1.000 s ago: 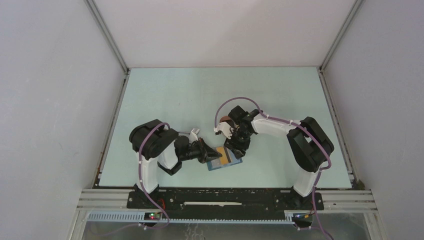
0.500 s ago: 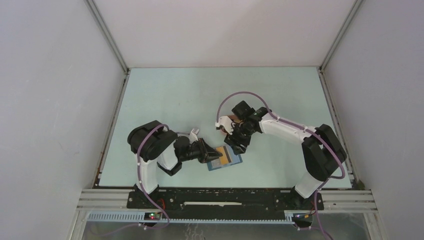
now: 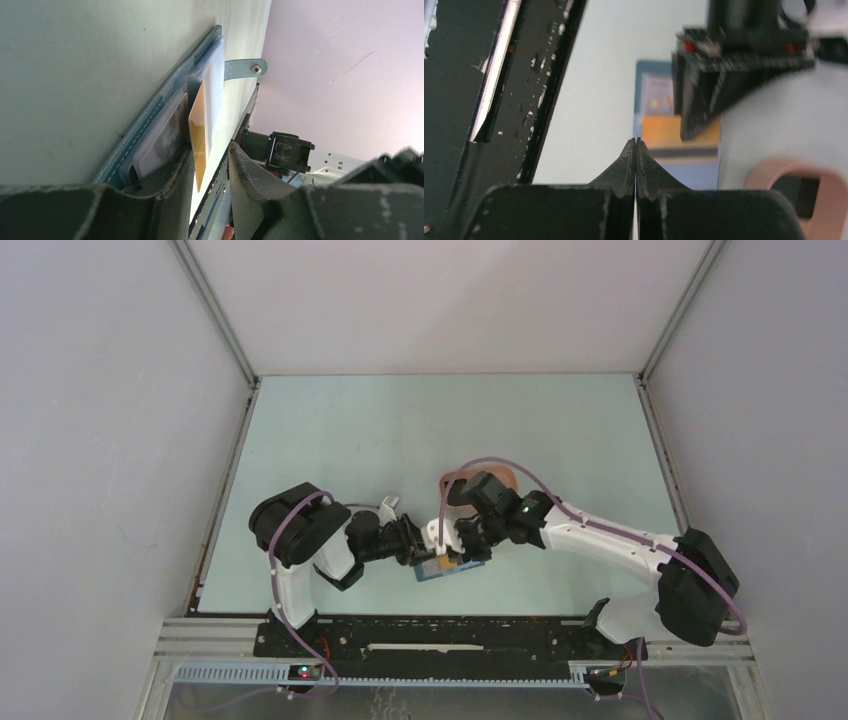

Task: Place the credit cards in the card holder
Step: Insert the credit card into the card holder.

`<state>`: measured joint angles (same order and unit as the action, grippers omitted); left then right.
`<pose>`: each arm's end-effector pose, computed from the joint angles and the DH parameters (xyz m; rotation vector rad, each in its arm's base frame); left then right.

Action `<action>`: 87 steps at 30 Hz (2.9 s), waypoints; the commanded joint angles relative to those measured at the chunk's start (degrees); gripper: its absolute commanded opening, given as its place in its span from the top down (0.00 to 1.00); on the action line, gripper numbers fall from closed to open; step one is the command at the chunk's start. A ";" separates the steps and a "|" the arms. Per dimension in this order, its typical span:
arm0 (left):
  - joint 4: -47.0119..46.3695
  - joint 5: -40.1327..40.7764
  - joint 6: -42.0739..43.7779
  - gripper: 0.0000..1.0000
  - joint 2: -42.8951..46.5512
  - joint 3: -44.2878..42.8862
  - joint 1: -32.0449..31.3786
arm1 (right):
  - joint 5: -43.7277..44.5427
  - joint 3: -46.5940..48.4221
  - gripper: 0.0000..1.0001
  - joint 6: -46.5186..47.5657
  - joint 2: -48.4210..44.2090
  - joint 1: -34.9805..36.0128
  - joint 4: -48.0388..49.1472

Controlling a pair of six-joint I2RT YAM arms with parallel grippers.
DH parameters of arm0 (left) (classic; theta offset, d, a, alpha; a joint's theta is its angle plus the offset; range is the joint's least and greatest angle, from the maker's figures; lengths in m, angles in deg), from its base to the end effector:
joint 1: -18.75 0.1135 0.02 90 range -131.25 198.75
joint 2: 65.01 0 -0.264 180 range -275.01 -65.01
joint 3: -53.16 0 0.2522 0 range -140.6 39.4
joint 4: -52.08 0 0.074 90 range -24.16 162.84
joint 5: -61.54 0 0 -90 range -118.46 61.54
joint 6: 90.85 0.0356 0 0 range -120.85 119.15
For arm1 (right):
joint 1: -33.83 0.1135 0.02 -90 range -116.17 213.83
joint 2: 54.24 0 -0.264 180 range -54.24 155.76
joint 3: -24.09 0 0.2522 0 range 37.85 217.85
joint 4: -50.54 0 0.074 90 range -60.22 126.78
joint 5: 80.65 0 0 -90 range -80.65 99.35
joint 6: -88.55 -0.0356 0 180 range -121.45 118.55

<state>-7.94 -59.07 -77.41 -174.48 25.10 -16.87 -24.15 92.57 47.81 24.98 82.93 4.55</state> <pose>0.1871 -0.1563 0.0749 -0.4064 2.3301 -1.6716 0.1654 0.2209 0.2392 -2.0119 1.4447 0.7414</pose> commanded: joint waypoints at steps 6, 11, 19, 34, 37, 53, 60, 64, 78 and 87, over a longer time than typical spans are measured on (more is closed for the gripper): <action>3.01 0.46 1.06 0.63 1.28 -0.58 -0.31 | 11.28 -2.33 1.00 14.73 6.98 12.04 16.42; 3.12 0.38 1.15 0.62 0.91 -0.91 -0.31 | 16.75 -2.60 1.00 14.89 10.33 13.30 19.79; 3.37 0.03 1.23 0.62 0.49 -1.34 -0.33 | 20.93 -2.60 1.00 15.52 13.95 13.48 21.20; 3.55 -0.44 1.41 0.62 -0.06 -1.75 -0.33 | 23.32 -2.60 1.00 15.59 16.68 13.45 19.91; 3.52 -0.49 1.41 0.62 -0.32 -1.86 -0.33 | 23.62 -2.60 1.00 15.04 16.47 12.66 19.14; 3.88 -0.71 1.53 0.61 -0.45 -2.23 -0.33 | 23.57 -5.32 1.00 13.88 11.58 7.91 15.67; 4.31 -0.60 1.67 0.61 -0.31 -2.42 -0.32 | 23.98 -6.37 1.00 13.89 10.18 5.84 14.83; 4.43 -0.57 1.67 0.61 0.17 -2.57 -0.33 | 23.60 -6.38 1.00 13.04 9.22 4.71 14.75; 7.06 0.41 3.56 0.66 5.84 -2.65 -0.32 | 10.67 -4.29 0.96 5.29 0.34 -0.08 8.83; 18.11 2.01 8.37 0.84 10.10 -4.76 -0.56 | 7.48 -3.39 0.95 3.40 0.31 -2.56 7.27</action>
<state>4.35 -58.41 -73.25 -167.11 23.39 -17.02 -13.81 87.13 53.05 26.49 80.61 13.01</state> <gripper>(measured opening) 0.194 0.048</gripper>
